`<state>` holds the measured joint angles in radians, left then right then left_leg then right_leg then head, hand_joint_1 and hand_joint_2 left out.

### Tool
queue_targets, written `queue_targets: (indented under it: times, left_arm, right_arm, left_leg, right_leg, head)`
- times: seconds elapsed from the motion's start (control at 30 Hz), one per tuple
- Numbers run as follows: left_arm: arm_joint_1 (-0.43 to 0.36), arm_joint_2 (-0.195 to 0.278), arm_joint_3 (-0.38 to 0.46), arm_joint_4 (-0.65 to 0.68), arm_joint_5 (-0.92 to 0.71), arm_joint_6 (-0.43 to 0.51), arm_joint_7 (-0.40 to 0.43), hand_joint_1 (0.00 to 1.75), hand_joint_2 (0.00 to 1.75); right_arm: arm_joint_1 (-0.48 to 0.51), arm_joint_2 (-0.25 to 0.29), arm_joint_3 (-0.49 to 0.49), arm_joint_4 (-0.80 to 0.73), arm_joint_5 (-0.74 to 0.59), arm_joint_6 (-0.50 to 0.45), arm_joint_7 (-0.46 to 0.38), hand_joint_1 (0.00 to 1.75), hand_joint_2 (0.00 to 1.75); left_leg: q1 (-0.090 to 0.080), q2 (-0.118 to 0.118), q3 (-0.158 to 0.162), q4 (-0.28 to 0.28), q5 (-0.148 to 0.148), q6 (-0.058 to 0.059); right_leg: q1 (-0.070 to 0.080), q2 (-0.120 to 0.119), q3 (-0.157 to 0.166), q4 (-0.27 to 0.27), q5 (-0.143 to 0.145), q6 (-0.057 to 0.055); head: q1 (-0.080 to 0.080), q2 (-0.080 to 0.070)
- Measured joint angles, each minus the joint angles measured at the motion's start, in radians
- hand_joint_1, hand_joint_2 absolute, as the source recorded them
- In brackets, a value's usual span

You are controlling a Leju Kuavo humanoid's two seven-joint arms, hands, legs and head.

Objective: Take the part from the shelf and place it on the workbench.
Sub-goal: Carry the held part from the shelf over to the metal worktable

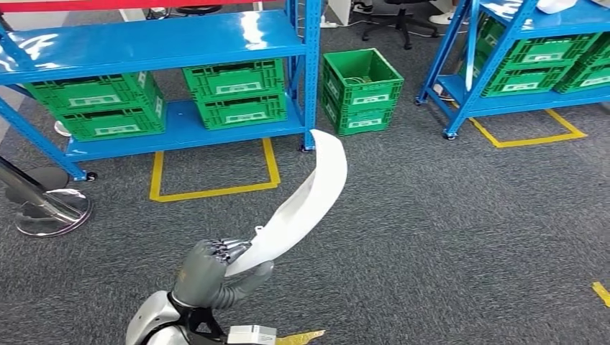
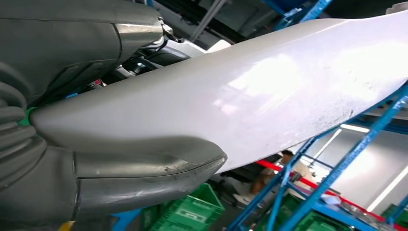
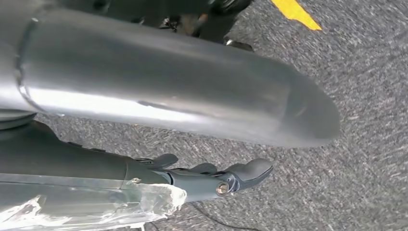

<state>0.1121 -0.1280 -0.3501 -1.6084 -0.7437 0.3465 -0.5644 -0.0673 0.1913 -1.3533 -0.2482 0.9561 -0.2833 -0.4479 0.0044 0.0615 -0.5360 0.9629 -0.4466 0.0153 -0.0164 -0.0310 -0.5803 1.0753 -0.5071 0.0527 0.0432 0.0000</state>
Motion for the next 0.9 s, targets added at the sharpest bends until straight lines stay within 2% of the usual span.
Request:
queue_targets:
  times: [0.03,0.07,0.17,0.2,0.27,0.33,0.37,0.4,0.43,0.47,0.53,0.57,0.6,0.67,0.7,0.73,0.8,0.83,0.87,0.9]
  left_arm:
    - [0.0,0.001,0.0,0.0,0.003,-0.003,-0.002,1.75,1.75]
    - [0.0,0.002,0.0,0.0,0.007,-0.006,-0.004,1.75,1.75]
    - [0.0,0.005,0.0,-0.001,0.027,-0.015,-0.016,1.75,1.75]
    - [0.0,0.006,0.0,-0.002,0.034,-0.019,-0.021,1.75,1.75]
    - [0.004,0.008,0.001,-0.003,0.048,-0.028,-0.031,1.75,1.75]
    - [0.009,0.011,0.001,-0.003,0.057,-0.036,-0.037,1.75,1.75]
    - [0.012,0.013,0.001,-0.003,0.06,-0.038,-0.038,1.75,1.75]
    - [0.014,0.015,0.001,-0.003,0.062,-0.039,-0.039,1.75,1.75]
    - [0.014,0.016,0.001,-0.003,0.065,-0.041,-0.04,1.75,1.75]
    - [0.015,0.017,0.002,-0.003,0.069,-0.044,-0.041,1.75,1.75]
    - [0.015,0.017,0.002,-0.003,0.094,-0.065,-0.046,1.75,1.75]
    - [0.016,0.017,0.004,-0.003,0.114,-0.082,-0.049,1.75,1.75]
    - [0.016,0.018,0.005,-0.003,0.133,-0.099,-0.052,1.75,1.75]
    - [0.017,0.017,0.01,-0.003,0.161,-0.124,-0.057,1.75,1.75]
    - [0.017,0.016,0.013,-0.003,0.168,-0.131,-0.059,1.75,1.75]
    - [0.017,0.015,0.015,-0.003,0.173,-0.136,-0.06,1.75,1.75]
    - [0.019,0.013,0.019,-0.003,0.184,-0.148,-0.06,1.75,1.75]
    - [0.021,0.013,0.022,-0.001,0.189,-0.154,-0.059,1.75,1.75]
    - [0.022,0.013,0.027,0.0,0.194,-0.16,-0.056,1.75,1.75]
    - [0.023,0.012,0.032,0.003,0.198,-0.165,-0.054,1.75,1.75]
  right_arm:
    - [-0.002,-0.001,0.0,0.0,0.001,-0.001,0.0,0.0,0.0]
    - [-0.004,-0.001,0.0,0.0,0.002,-0.001,-0.001,0.0,0.0]
    - [-0.001,-0.001,0.0,0.0,0.004,0.001,-0.001,0.0,0.0]
    - [0.001,-0.001,0.0,0.0,0.005,0.003,-0.001,0.0,0.0]
    - [0.0,-0.002,0.0,0.0,0.007,0.007,-0.001,0.0,0.0]
    - [-0.001,-0.002,0.0,0.0,0.008,0.01,-0.001,0.0,0.0]
    - [0.0,-0.002,0.0,0.0,0.009,0.011,0.0,0.0,0.0]
    - [0.001,-0.002,0.0,0.0,0.009,0.011,0.0,0.0,0.0]
    - [0.002,-0.002,0.0,0.0,0.009,0.011,0.001,0.0,0.0]
    - [0.002,-0.002,0.0,0.0,0.01,0.011,0.001,0.0,0.0]
    - [0.0,-0.002,0.0,0.0,0.011,0.011,0.002,0.0,0.0]
    - [-0.001,-0.002,0.001,0.001,0.012,0.011,0.003,0.0,0.0]
    - [-0.001,-0.002,0.001,0.001,0.013,0.011,0.003,0.0,0.0]
    - [0.003,-0.004,0.001,0.001,0.014,0.011,0.004,0.0,0.0]
    - [0.005,-0.006,0.001,0.0,0.015,0.011,0.002,0.0,0.0]
    - [0.006,-0.007,0.001,0.0,0.014,0.013,-0.002,0.0,0.0]
    - [0.005,-0.01,0.001,0.0,0.008,0.021,-0.022,0.0,0.0]
    - [0.003,-0.011,0.001,0.0,0.004,0.028,-0.038,0.0,0.0]
    - [0.003,-0.012,0.0,0.0,-0.001,0.036,-0.058,0.0,0.0]
    - [0.004,-0.014,0.0,0.0,-0.005,0.043,-0.078,0.0,0.0]
  left_leg:
    - [-0.002,0.007,-0.001,0.004,-0.002,-0.006]
    - [-0.005,0.012,-0.001,0.007,-0.003,-0.012]
    - [-0.005,0.024,-0.002,0.013,-0.006,-0.029]
    - [-0.002,0.014,-0.005,0.024,-0.018,-0.035]
    - [0.002,-0.022,-0.036,0.102,-0.076,-0.044]
    - [0.003,-0.046,-0.095,0.239,-0.147,-0.045]
    - [0.002,-0.05,-0.117,0.289,-0.163,-0.044]
    - [0.002,-0.053,-0.124,0.307,-0.159,-0.04]
    - [0.001,-0.056,-0.113,0.285,-0.135,-0.035]
    - [0.0,-0.064,-0.085,0.229,-0.098,-0.027]
    - [-0.002,-0.103,-0.022,0.096,-0.037,-0.006]
    - [-0.003,-0.118,-0.002,0.052,-0.025,0.0]
    - [-0.003,-0.127,0.005,0.031,-0.025,0.004]
    - [-0.002,-0.114,0.007,0.018,-0.023,0.003]
    - [0.0,-0.105,0.008,0.011,-0.019,0.004]
    - [0.003,-0.093,0.01,0.004,-0.014,0.005]
    - [0.004,-0.068,0.01,-0.003,-0.01,0.008]
    - [0.003,-0.054,0.008,-0.002,-0.01,0.009]
    - [0.002,-0.041,0.007,-0.002,-0.01,0.009]
    - [0.002,-0.028,0.007,-0.002,-0.01,0.008]
  right_leg:
    - [0.001,-0.011,0.031,-0.055,0.016,-0.005]
    - [0.002,-0.018,0.044,-0.083,0.021,-0.011]
    - [0.004,0.001,0.038,-0.087,0.024,-0.034]
    - [0.003,0.008,0.037,-0.087,0.027,-0.041]
    - [0.001,0.023,0.036,-0.088,0.035,-0.054]
    - [0.004,0.042,0.029,-0.087,0.04,-0.061]
    - [0.006,0.052,0.026,-0.087,0.042,-0.062]
    - [0.009,0.064,0.024,-0.087,0.043,-0.063]
    - [0.011,0.075,0.024,-0.087,0.044,-0.062]
    - [0.014,0.087,0.024,-0.086,0.046,-0.062]
    - [0.017,0.11,0.023,-0.085,0.048,-0.059]
    - [0.017,0.119,0.019,-0.083,0.05,-0.056]
    - [0.016,0.127,0.014,-0.082,0.053,-0.051]
    - [0.013,0.141,0.002,-0.082,0.057,-0.039]
    - [0.013,0.133,-0.005,-0.075,0.052,-0.034]
    - [0.014,0.115,-0.019,-0.052,0.037,-0.028]
    - [0.014,0.065,-0.071,0.052,-0.023,-0.019]
    - [0.011,0.049,-0.104,0.12,-0.055,-0.014]
    - [0.008,0.042,-0.128,0.173,-0.075,-0.009]
    - [0.006,0.037,-0.136,0.196,-0.077,-0.005]
  head:
    - [-0.001,0.0]
    - [-0.002,0.0]
    - [-0.005,0.0]
    - [-0.005,0.0]
    - [-0.007,0.0]
    - [-0.009,0.0]
    - [-0.009,0.0]
    - [-0.009,0.0]
    - [-0.009,0.0]
    - [-0.009,0.0]
    - [-0.008,0.0]
    - [-0.008,0.0]
    - [-0.009,0.0]
    - [-0.011,0.0]
    - [-0.01,0.0]
    - [-0.006,0.0]
    - [0.0,0.0]
    - [0.002,0.0]
    - [0.002,0.0]
    - [0.002,0.0]
